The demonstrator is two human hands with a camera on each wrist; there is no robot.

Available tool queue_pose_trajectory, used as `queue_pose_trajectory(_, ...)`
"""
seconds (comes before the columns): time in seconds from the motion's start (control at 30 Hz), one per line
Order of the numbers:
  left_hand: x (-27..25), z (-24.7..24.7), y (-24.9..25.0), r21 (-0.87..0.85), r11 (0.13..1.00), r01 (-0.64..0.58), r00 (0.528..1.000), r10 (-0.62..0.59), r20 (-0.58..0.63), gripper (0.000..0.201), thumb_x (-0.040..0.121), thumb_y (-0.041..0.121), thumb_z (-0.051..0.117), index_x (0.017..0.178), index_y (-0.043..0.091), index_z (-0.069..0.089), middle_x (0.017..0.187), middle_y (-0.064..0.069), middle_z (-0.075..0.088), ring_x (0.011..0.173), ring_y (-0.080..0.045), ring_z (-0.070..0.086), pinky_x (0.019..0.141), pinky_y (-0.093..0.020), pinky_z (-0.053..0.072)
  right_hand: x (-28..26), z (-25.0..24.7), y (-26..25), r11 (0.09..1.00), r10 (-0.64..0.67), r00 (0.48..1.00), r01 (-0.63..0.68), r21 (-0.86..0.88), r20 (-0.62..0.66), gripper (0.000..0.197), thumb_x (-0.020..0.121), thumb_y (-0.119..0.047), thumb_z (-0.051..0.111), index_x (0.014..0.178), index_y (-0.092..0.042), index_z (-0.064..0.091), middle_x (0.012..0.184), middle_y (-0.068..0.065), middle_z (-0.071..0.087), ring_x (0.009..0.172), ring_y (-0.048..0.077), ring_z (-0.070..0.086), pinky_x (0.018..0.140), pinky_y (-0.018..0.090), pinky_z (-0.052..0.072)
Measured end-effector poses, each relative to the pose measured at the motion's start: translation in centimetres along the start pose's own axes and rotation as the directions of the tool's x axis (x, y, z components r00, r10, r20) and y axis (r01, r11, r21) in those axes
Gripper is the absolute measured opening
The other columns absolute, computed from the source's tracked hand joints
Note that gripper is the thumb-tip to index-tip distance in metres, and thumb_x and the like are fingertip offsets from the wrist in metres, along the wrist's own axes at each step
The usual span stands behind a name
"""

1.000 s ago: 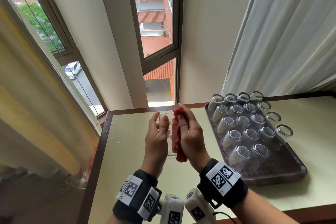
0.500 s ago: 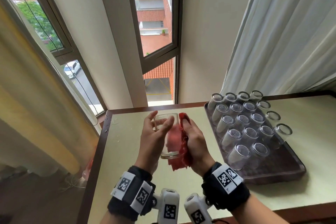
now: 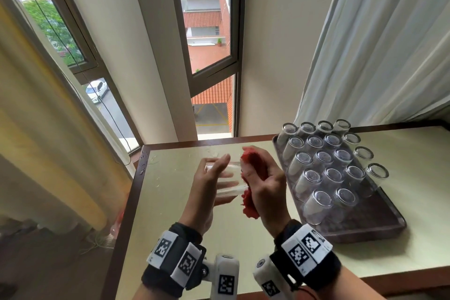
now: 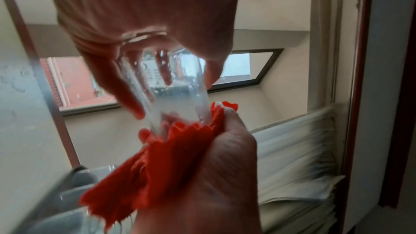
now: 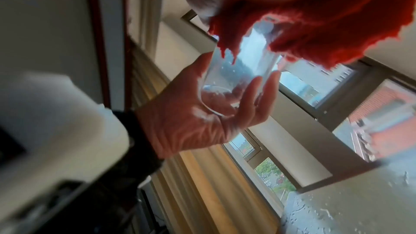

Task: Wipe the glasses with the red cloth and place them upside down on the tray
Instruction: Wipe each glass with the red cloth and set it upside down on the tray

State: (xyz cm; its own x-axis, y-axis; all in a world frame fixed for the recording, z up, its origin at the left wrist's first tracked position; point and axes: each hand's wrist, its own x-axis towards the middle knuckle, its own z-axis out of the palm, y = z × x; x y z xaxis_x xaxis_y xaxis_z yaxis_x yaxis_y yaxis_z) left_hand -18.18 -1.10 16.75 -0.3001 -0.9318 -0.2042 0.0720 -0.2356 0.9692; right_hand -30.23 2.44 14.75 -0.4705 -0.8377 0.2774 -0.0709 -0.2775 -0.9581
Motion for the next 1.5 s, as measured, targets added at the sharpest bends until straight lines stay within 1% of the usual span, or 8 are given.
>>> queue_pose_trajectory(0.07,-0.2,0.4,0.2,-0.008,0.999,-0.047,0.997,0.047,-0.061,0.043,0.084,0.050,0.069,0.111,0.020,0.055,0.108,-0.011,0.068,0.086,-0.021,0.073,0.064,-0.029,0.058,-0.1,0.4,-0.1,0.998,-0.060,0.998,0.059,-0.031,-0.025,0.023,0.088,-0.044,0.062,0.104,-0.028,0.068,0.081,-0.009,0.067,0.071,0.015,0.062,0.067,0.034,0.054)
queue_pose_trajectory(0.2,-0.5,0.8,0.6,0.080,0.969,-0.232,0.961,0.242,-0.135,0.037,0.074,0.044,0.071,0.100,0.022,0.057,0.098,-0.009,0.069,0.083,-0.021,0.072,0.059,-0.026,0.057,0.9,0.6,-1.2,0.950,0.231,0.971,-0.212,0.231,-0.058,0.014,0.098,-0.030,0.059,0.092,-0.024,0.070,0.068,0.003,0.064,0.049,0.014,0.051,0.043,0.024,0.044)
queue_pose_trajectory(0.43,-0.7,1.0,1.0,-0.001,0.994,-0.106,0.986,0.105,-0.127,0.026,0.091,0.037,0.068,0.106,0.020,0.055,0.105,-0.011,0.067,0.087,-0.023,0.071,0.058,-0.026,0.055,0.4,0.8,-0.9,0.999,-0.023,0.997,0.020,-0.030,-0.070,0.036,0.089,-0.048,0.058,0.108,-0.019,0.069,0.075,-0.011,0.066,0.068,0.009,0.060,0.065,0.031,0.054)
queue_pose_trajectory(0.73,-0.8,1.2,1.0,0.069,0.987,-0.148,0.979,0.156,-0.132,0.028,0.091,0.032,0.067,0.111,0.018,0.054,0.107,-0.009,0.066,0.092,-0.021,0.068,0.058,-0.023,0.049,0.4,0.6,-1.5,0.988,0.106,0.993,-0.099,0.116,-0.049,0.012,0.098,-0.018,0.059,0.090,-0.023,0.067,0.068,-0.007,0.063,0.060,0.009,0.056,0.058,0.023,0.049)
queue_pose_trajectory(0.83,-0.7,0.6,1.4,0.133,0.978,-0.162,0.985,0.168,-0.033,0.059,0.072,0.040,0.086,0.117,0.025,0.051,0.112,-0.007,0.062,0.096,-0.019,0.065,0.056,-0.016,0.050,0.7,0.5,-1.3,0.959,0.205,0.977,-0.188,0.210,-0.060,0.013,0.096,-0.019,0.061,0.086,-0.022,0.069,0.076,0.003,0.065,0.069,0.018,0.060,0.064,0.029,0.053)
queue_pose_trajectory(1.13,-0.4,0.7,0.2,0.071,0.925,-0.373,0.922,0.378,-0.082,0.080,0.058,0.034,0.094,0.125,0.035,0.050,0.115,0.008,0.069,0.105,-0.008,0.066,0.089,-0.031,0.057,2.0,0.5,-1.5,0.763,0.518,0.855,-0.446,0.468,-0.030,0.017,0.099,-0.023,0.057,0.103,-0.008,0.063,0.099,0.031,0.070,0.083,0.037,0.068,0.087,0.057,0.055)
queue_pose_trajectory(1.3,-0.1,1.4,0.2,0.009,0.929,-0.369,0.928,0.368,0.049,0.081,0.057,0.025,0.095,0.126,0.024,0.054,0.120,0.004,0.065,0.109,0.000,0.063,0.086,-0.019,0.053,2.0,0.4,-1.0,0.746,0.570,0.820,-0.492,0.450,-0.048,0.021,0.100,-0.021,0.056,0.106,-0.001,0.061,0.086,0.023,0.072,0.075,0.037,0.071,0.070,0.050,0.060)
queue_pose_trajectory(1.5,0.6,1.7,-1.0,0.030,0.954,-0.297,0.949,0.292,0.116,0.082,0.069,0.022,0.087,0.132,0.036,0.037,0.125,-0.013,0.061,0.111,-0.014,0.067,0.093,-0.034,0.057,2.1,0.0,0.2,0.768,0.585,0.808,-0.522,0.370,-0.075,0.018,0.100,-0.011,0.053,0.104,0.004,0.063,0.086,0.025,0.068,0.069,0.032,0.068,0.063,0.040,0.058)
